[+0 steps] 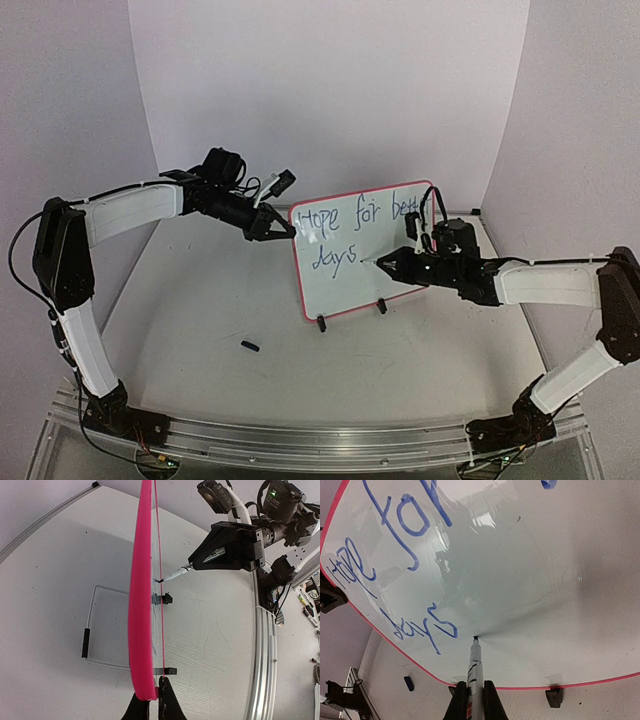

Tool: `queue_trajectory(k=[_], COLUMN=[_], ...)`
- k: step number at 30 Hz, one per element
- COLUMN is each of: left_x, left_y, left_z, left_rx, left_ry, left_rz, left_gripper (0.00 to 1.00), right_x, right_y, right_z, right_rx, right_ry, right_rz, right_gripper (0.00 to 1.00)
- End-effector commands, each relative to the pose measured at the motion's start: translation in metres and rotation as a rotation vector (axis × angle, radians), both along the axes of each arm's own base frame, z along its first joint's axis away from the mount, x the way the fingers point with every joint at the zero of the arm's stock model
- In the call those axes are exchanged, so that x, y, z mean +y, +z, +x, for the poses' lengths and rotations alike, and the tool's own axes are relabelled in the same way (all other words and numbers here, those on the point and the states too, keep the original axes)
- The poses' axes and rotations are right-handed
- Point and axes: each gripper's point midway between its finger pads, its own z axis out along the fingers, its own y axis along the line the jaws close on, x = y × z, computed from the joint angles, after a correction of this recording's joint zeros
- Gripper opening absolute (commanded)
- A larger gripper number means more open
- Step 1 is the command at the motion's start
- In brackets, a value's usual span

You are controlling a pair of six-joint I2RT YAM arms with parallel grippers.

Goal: Write a sentence on the whiteboard
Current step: Write a sentence on the whiteboard, then place the whiteboard at the center of the board.

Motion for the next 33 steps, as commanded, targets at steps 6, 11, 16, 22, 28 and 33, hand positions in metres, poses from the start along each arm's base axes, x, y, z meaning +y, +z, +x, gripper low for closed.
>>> queue_trajectory(k=[6,11,16,22,28,33], left_x=[0.006,0.006,0.011,0.02,0.041,0.054], left_y=[-0.057,-0.057,-0.055,-0.051,-0.045,-0.048], left_z=[-0.027,-0.028,-0.027,-0.029,-0.031,-0.038], left_rx=[0.117,0.12,0.12,0.226,0.267,0.305], left_ry=[-0.035,-0.04,-0.034,-0.048,-0.009,0.001], left_rz=[0.167,0.168,0.185,0.183,0.173,0.164], left_gripper=[0.0,0.0,0.0,0.0,0.0,0.0], right_x=[0.003,0.001,-0.024,-0.056,-0.064,-0.066], right_y=[0.018,0.049,0.093,0.131,0.132,0.123], right_z=[0.012,-0.001,-0.008,-0.006,-0.008,-0.011], right_rx=[-0.054,-0.119,-0.216,-0.318,-0.33,-0.314], right_ry=[-0.011,0.034,0.009,-0.055,-0.067,-0.069], right_rz=[0.011,0.048,0.049,0.037,0.028,0.026], right_gripper=[0.0,0.0,0.0,0.0,0.0,0.0])
